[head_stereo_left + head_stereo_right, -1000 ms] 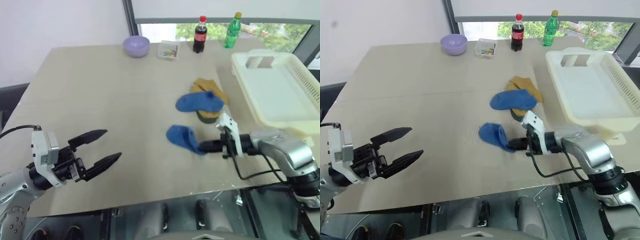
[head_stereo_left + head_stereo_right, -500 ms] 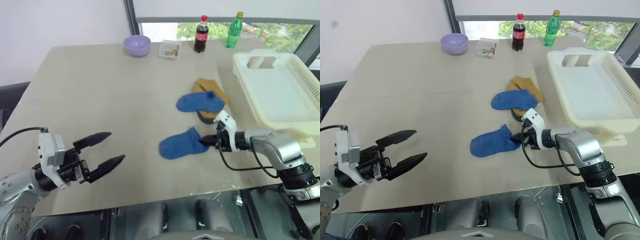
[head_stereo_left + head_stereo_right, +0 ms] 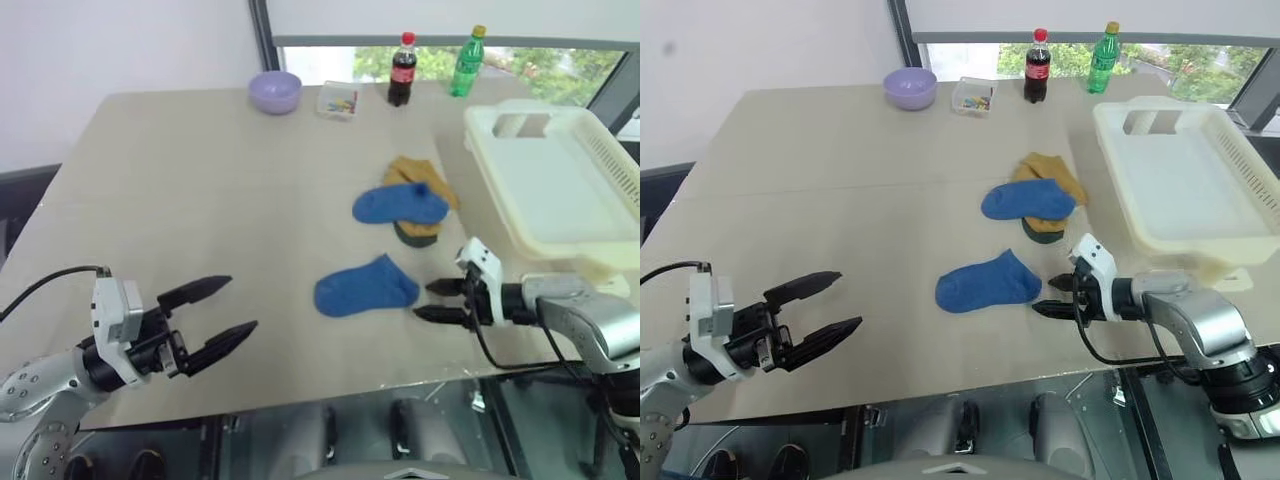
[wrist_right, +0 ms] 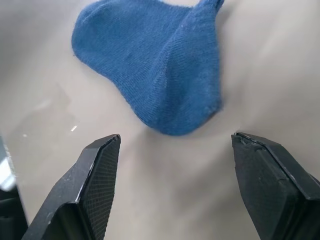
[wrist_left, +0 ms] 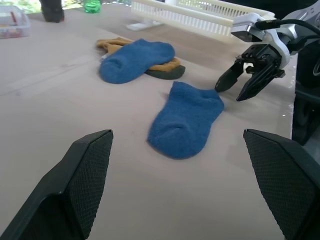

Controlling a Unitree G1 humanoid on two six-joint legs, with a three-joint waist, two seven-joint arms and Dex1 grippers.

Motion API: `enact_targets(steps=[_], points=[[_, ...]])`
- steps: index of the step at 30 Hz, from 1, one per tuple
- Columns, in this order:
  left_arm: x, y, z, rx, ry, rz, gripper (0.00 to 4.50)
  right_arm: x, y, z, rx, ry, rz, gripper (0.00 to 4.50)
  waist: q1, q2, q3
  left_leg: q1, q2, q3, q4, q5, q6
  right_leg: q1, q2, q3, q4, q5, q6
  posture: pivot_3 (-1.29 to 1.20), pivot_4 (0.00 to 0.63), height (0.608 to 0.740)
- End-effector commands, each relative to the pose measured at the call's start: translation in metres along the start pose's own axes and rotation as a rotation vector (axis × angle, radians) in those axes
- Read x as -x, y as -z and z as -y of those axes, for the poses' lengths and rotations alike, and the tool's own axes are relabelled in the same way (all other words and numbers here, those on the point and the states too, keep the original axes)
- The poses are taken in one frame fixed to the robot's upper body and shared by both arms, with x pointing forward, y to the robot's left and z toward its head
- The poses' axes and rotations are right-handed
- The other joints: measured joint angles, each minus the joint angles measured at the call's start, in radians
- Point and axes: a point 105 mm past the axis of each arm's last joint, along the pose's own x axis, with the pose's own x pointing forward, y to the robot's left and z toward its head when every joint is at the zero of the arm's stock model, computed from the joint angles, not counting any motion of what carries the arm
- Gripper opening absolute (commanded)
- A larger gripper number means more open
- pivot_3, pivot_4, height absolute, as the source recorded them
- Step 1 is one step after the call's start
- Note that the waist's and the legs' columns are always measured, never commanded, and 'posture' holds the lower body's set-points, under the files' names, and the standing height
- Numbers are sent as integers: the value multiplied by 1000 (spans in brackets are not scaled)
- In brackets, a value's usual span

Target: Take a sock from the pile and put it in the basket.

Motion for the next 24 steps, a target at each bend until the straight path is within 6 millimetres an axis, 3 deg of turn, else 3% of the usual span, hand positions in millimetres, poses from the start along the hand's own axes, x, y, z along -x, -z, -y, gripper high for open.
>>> enact_targets(steps=[1, 5, 8, 13, 18, 24], points=[[-3, -1, 8, -31, 5, 1, 4500, 21, -11, 2, 105, 45, 118, 3635, 1, 0, 0, 0, 0, 0, 0, 0, 0, 0, 0, -1, 0, 0, 0, 0, 150, 740], [-8, 15, 10, -19, -56, -46, 4500, 54, -7, -6, 200, 85, 311, 3635, 17, -1, 0, 0, -1, -1, 0, 0, 0, 2, 4, -5, -1, 0, 0, 0, 150, 740], [-9, 17, 9, -20, -86, -35, 4500, 70, 9, -6, 181, 107, 294, 3635, 21, -1, 1, 1, 0, 0, 0, 0, 0, 3, 5, -4, -1, 0, 1, 0, 150, 740], [-10, 21, 15, -12, -94, -41, 4500, 94, 17, -7, 177, 134, 359, 3635, 22, -1, 1, 3, 2, -1, 3, 0, 0, 4, 6, -4, 1, 0, 1, 0, 150, 740], [-10, 35, 14, -12, -135, -96, 4500, 104, 26, -5, 188, 151, 351, 3635, 22, -1, 1, 3, 2, -1, 3, 0, 0, 4, 7, -4, 0, 0, 0, 0, 150, 740], [-11, 35, 12, -35, -145, -74, 4500, 109, 26, 1, 205, 167, 346, 3635, 22, -1, 1, 3, 2, -1, 3, 0, 0, 4, 7, -4, 0, 0, 0, 0, 150, 740]])
